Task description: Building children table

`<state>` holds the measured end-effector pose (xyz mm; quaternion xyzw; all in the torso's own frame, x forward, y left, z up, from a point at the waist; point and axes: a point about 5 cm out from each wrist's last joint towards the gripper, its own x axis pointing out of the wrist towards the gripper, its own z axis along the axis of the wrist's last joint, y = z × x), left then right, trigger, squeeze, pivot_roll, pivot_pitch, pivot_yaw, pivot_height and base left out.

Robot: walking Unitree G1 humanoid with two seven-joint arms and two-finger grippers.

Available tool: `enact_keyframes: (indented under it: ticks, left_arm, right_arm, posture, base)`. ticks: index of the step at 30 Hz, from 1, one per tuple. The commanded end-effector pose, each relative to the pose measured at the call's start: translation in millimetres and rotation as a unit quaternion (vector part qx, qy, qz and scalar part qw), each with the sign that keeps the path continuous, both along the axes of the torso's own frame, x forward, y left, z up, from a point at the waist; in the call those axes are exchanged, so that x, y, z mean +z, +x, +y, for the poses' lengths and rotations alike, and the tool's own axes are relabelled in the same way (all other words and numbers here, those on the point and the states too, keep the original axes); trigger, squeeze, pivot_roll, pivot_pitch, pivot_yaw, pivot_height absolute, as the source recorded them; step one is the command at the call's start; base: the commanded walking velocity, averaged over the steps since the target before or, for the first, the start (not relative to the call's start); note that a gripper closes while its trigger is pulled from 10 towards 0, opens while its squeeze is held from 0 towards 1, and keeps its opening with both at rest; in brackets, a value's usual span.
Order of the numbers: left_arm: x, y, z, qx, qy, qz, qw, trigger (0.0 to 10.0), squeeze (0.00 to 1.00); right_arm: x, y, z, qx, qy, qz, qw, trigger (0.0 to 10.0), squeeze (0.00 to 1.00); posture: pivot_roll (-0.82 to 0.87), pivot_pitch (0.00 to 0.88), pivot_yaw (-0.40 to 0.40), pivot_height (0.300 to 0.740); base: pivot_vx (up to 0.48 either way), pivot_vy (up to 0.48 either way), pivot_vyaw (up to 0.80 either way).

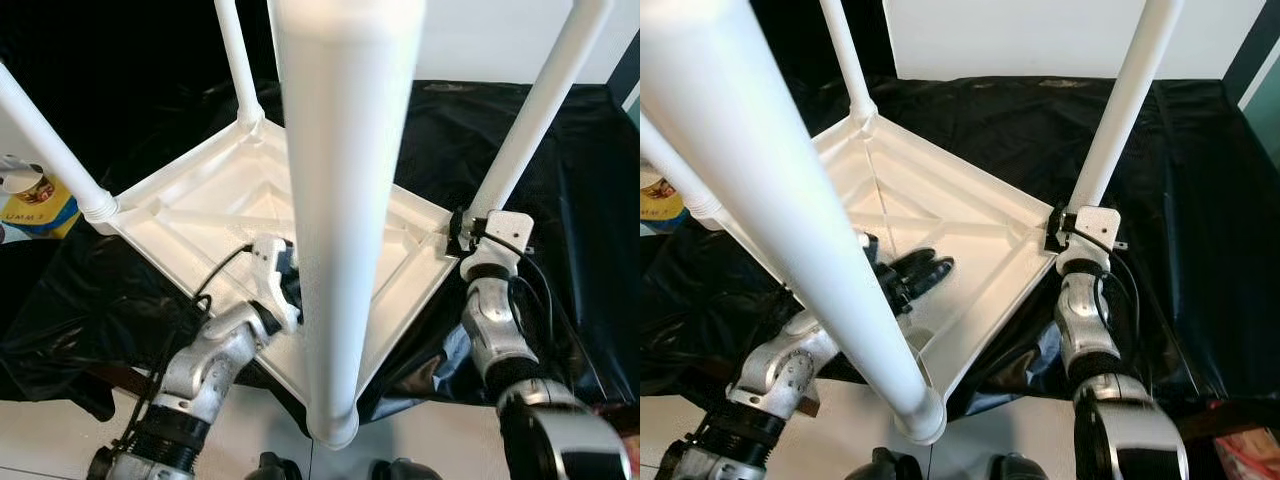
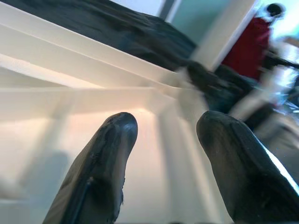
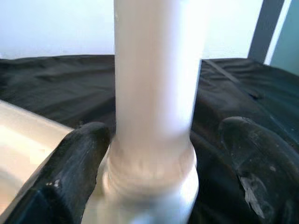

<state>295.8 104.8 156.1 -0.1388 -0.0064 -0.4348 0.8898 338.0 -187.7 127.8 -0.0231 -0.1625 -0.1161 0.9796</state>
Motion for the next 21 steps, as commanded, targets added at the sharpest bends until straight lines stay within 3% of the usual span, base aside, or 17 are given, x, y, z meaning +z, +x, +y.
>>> enact_keyframes:
  ticks: [1,6,7,10,13,21]
  left_arm:
    - [-2.2,-0.9,1.6,-0.011,0.009,-0.012,1.0,10.0,0.0]
    - [4.0,-1.9,17.8,0.007,0.021,-0.028,0.999,10.0,0.0]
    - [5.5,-2.2,25.8,0.016,0.04,-0.04,0.998,10.0,0.0]
    - [6.2,-2.1,29.6,0.021,0.049,-0.045,0.998,10.0,0.0]
    - [9.8,0.0,44.2,0.035,0.078,-0.058,0.995,10.0,0.0]
    - [18.8,-0.5,63.8,0.041,0.123,-0.085,0.988,10.0,0.0]
  right_arm:
    - [-1.3,-3.9,3.5,0.013,0.0,-0.005,1.0,10.0,0.0]
    - [-14.1,-24.4,5.1,0.022,0.008,0.01,1.0,10.0,0.0]
    - [-21.5,-33.6,5.9,0.022,0.022,0.026,0.999,10.0,0.0]
    - [-25.0,-37.5,6.3,0.02,0.03,0.035,0.999,10.0,0.0]
    - [-34.4,-48.3,10.9,0.019,0.035,0.063,0.997,10.0,0.0]
    - [-37.6,-54.5,18.2,0.028,0.051,0.085,0.995,10.0,0.0]
  posture:
    - [-0.11,0.149,0.054,0.74]
    - [-0.11,0.154,0.048,0.74]
    - [-0.1,0.156,0.045,0.74]
    - [-0.1,0.156,0.045,0.74]
    - [-0.1,0.156,0.038,0.74]
    - [-0.09,0.155,0.035,0.74]
  base:
    - [0.0,0.0,0.0]
    - [0.0,0.0,0.0]
    - [0.0,0.0,0.0]
    - [0.0,0.0,0.0]
    - [0.0,0.0,0.0]
    - [0.0,0.0,0.0]
